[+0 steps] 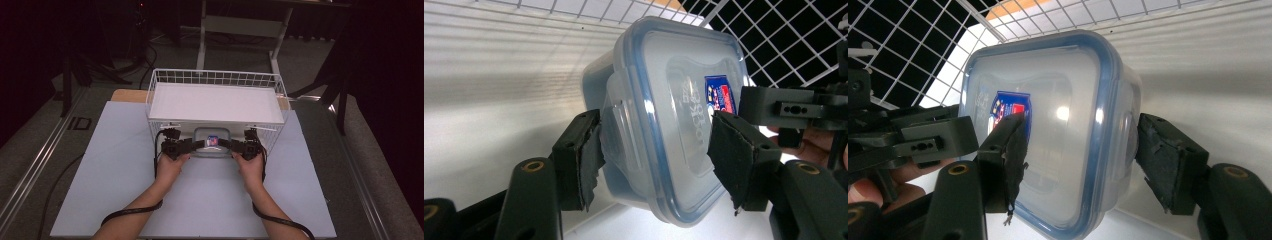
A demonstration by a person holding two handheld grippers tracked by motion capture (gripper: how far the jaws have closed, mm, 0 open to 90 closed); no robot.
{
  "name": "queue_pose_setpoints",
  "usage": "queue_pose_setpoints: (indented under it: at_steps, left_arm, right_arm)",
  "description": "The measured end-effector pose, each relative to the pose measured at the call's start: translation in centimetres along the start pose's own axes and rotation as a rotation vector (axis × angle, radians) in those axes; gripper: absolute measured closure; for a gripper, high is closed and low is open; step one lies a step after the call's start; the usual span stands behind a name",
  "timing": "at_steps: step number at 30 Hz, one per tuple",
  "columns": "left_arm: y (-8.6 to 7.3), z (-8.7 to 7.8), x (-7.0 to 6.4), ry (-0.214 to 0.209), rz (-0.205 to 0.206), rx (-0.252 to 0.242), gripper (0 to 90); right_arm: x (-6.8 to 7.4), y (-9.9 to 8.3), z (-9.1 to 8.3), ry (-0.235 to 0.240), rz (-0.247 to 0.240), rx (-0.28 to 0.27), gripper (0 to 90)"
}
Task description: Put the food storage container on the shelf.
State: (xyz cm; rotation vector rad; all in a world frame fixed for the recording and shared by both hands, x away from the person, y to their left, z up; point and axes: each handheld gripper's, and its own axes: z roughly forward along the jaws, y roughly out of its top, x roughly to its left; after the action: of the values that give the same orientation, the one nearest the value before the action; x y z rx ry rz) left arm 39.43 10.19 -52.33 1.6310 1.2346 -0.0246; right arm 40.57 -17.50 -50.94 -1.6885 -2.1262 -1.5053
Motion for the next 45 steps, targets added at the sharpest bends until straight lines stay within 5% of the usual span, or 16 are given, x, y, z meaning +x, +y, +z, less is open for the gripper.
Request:
queue_pose_setpoints:
  at_steps: [7, 9, 14, 19, 20, 21, 23, 25, 27, 34, 45]
  left_arm:
    - [0.0, 0.4, 0.3, 0.000, 0.000, -0.008, 35.7]
    - [0.1, 0.5, 0.6, -0.007, 0.003, -0.005, 35.4]
    - [-0.1, 1.0, 0.7, 0.001, -0.042, -0.001, 29.5]
    - [-0.1, 0.9, 0.8, -0.001, -0.026, -0.003, 27.7]
    - [-0.2, 0.9, 0.7, 0.007, -0.026, -0.008, 27.7]
    - [-0.2, 0.8, 0.6, 0.013, -0.025, -0.017, 28.8]
    - [-0.2, 0.5, 0.5, 0.026, -0.006, -0.037, 31.7]
    - [-0.4, 0.1, 0.3, 0.028, 0.008, -0.053, 32.3]
    - [-0.8, -0.3, 0.0, 0.010, 0.002, -0.068, 32.1]
    - [-2.2, -1.7, -1.3, -0.002, 0.115, -0.068, 26.0]
    - [-4.1, -5.7, -4.0, -0.015, 0.285, -0.050, 15.1]
  right_arm:
    - [-0.4, 0.1, 0.6, -0.014, -0.028, -0.030, 34.8]
    - [-0.1, 0.1, 0.6, -0.008, 0.004, -0.006, 33.8]
    - [-0.3, 0.2, 0.9, -0.035, -0.053, -0.030, 32.2]
    - [0.0, -0.1, 1.0, -0.061, -0.089, -0.062, 32.0]
    - [0.6, -0.2, 0.8, -0.051, -0.034, -0.032, 32.8]
    - [0.2, -0.2, 0.9, -0.061, -0.133, -0.077, 32.8]
    - [1.2, -0.4, 0.4, -0.072, -0.072, -0.050, 32.7]
    - [1.6, -0.5, 0.0, -0.076, -0.091, -0.066, 32.7]
    - [1.5, -0.6, -0.2, -0.090, -0.159, -0.100, 32.7]
    - [2.2, -2.0, -1.3, -0.115, -0.249, -0.119, 32.8]
    - [3.8, -4.4, -2.3, -0.117, -0.308, -0.104, 39.7]
